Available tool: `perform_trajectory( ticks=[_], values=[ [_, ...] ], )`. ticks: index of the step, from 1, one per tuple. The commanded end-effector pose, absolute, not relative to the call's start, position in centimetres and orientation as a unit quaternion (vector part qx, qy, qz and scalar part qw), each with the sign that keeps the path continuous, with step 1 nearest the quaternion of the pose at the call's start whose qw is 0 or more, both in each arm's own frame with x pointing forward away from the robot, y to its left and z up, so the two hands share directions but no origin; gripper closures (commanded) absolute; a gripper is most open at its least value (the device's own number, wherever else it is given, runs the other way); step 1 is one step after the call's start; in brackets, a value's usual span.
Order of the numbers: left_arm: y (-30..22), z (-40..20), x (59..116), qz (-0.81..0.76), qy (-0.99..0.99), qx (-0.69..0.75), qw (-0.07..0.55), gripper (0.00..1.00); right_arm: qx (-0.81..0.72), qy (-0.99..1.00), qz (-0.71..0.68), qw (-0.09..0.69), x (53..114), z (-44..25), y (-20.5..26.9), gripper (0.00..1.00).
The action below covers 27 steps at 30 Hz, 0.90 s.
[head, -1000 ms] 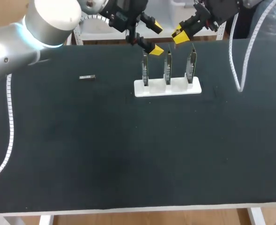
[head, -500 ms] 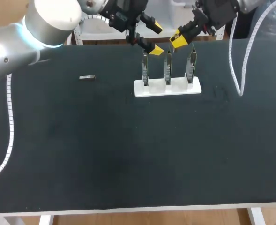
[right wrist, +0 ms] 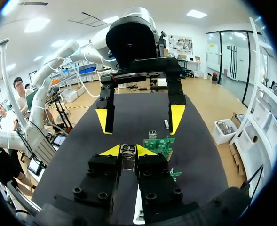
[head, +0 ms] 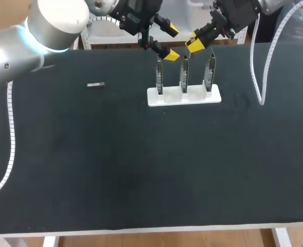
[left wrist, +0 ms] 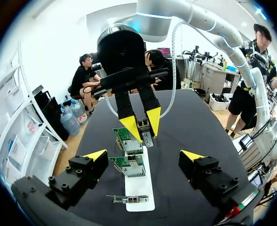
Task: Pick up the optical module with the left hand, and insert it into the network port with the right hand.
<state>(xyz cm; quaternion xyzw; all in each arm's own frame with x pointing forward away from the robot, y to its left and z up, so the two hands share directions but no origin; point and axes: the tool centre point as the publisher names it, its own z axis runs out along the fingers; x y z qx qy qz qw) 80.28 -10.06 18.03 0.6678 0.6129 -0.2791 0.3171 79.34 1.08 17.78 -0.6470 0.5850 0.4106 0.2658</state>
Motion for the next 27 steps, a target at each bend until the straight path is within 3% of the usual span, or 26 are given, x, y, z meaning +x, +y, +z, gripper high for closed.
perform_trajectory(
  ticks=[1,27],
  values=[
    [-10.1,18.1,80.2,-0.278,0.614,0.668,0.316,0.0,-0.648,0.584,0.414,0.26,80.1,17.6,1.1,1.0],
    [-10.1,18.1,80.2,-0.278,0.614,0.668,0.316,0.0,-0.644,0.586,0.424,0.248,80.6,16.4,1.1,1.0]
  ],
)
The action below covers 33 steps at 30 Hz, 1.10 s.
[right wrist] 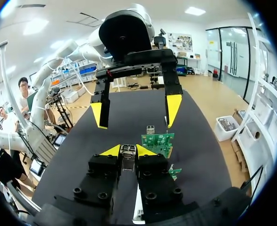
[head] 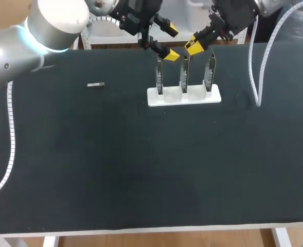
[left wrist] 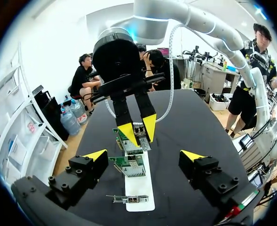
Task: Pick up the optical module with the left hand, and insert it into the network port with the right hand.
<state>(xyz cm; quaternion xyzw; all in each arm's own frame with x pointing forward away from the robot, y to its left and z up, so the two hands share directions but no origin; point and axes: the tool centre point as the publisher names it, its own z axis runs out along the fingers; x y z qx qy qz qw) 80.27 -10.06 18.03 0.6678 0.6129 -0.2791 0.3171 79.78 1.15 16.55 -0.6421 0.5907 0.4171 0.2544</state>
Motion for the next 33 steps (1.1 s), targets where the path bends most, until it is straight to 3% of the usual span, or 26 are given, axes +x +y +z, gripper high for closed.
perform_trajectory(
  ticks=[1,33],
  values=[
    [-10.1,18.1,80.2,-0.278,0.614,0.668,0.316,0.0,-0.644,0.586,0.425,0.248,80.7,16.3,1.2,1.0],
    [-10.1,18.1,80.2,-0.278,0.614,0.668,0.316,0.0,-0.649,0.579,0.418,0.262,82.8,16.7,1.7,1.0]
  ],
)
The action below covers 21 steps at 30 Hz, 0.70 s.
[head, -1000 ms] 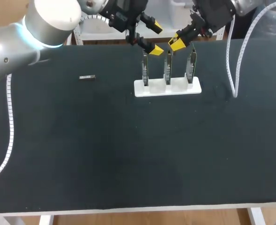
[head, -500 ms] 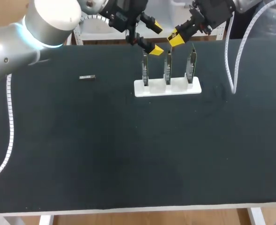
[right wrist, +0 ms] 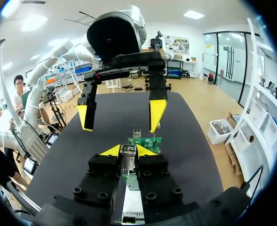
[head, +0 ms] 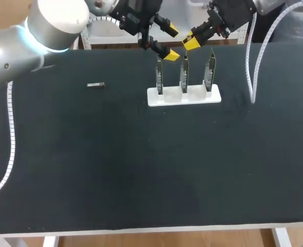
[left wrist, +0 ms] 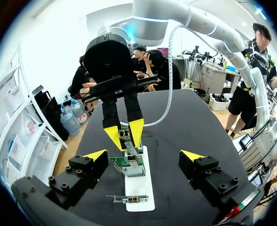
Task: Pick up the optical module with the left hand, and insert it into the network port with the right hand.
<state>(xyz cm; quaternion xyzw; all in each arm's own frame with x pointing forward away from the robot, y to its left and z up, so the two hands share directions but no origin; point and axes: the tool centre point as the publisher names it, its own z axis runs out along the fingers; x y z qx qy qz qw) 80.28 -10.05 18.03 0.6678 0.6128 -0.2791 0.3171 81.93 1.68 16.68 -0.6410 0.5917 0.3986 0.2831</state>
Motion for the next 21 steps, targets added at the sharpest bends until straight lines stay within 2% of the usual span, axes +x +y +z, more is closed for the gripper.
perform_trajectory(
  ticks=[1,21],
  values=[
    [-10.11,18.08,80.22,-0.278,0.614,0.668,0.316,0.0,-0.649,0.579,0.419,0.262,82.87,16.62,1.66,1.0],
    [-10.11,18.08,80.22,-0.278,0.614,0.668,0.316,0.0,-0.649,0.581,0.424,0.249,83.34,15.8,2.23,1.0]
  ],
)
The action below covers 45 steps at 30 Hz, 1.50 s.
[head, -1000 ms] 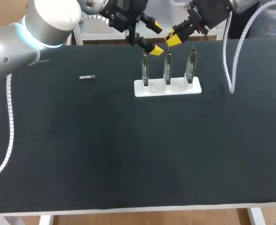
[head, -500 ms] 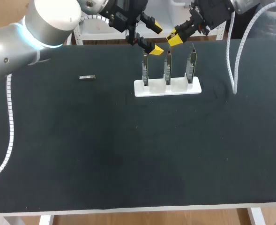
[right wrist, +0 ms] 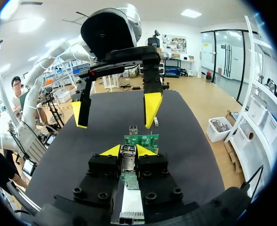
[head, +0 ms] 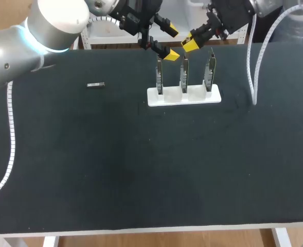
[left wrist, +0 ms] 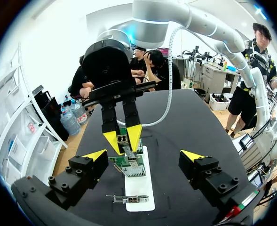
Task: Pick up the optical module with the left hand, and insert it into the network port with the right hand.
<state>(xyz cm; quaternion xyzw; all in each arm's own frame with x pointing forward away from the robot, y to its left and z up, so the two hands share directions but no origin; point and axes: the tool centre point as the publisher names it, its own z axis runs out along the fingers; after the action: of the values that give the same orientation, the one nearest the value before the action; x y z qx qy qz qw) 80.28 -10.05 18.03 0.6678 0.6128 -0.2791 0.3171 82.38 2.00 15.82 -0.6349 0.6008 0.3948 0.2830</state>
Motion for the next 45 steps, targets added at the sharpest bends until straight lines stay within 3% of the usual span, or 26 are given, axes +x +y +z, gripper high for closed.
perform_trajectory(
  ticks=[1,45],
  values=[
    [-10.11,18.08,80.22,-0.278,0.614,0.668,0.316,0.0,-0.649,0.581,0.425,0.249,83.31,15.74,2.27,1.0],
    [-10.11,18.08,80.22,-0.278,0.614,0.668,0.316,0.0,-0.649,0.584,0.42,0.248,83.18,16.0,2.11,1.0]
  ],
)
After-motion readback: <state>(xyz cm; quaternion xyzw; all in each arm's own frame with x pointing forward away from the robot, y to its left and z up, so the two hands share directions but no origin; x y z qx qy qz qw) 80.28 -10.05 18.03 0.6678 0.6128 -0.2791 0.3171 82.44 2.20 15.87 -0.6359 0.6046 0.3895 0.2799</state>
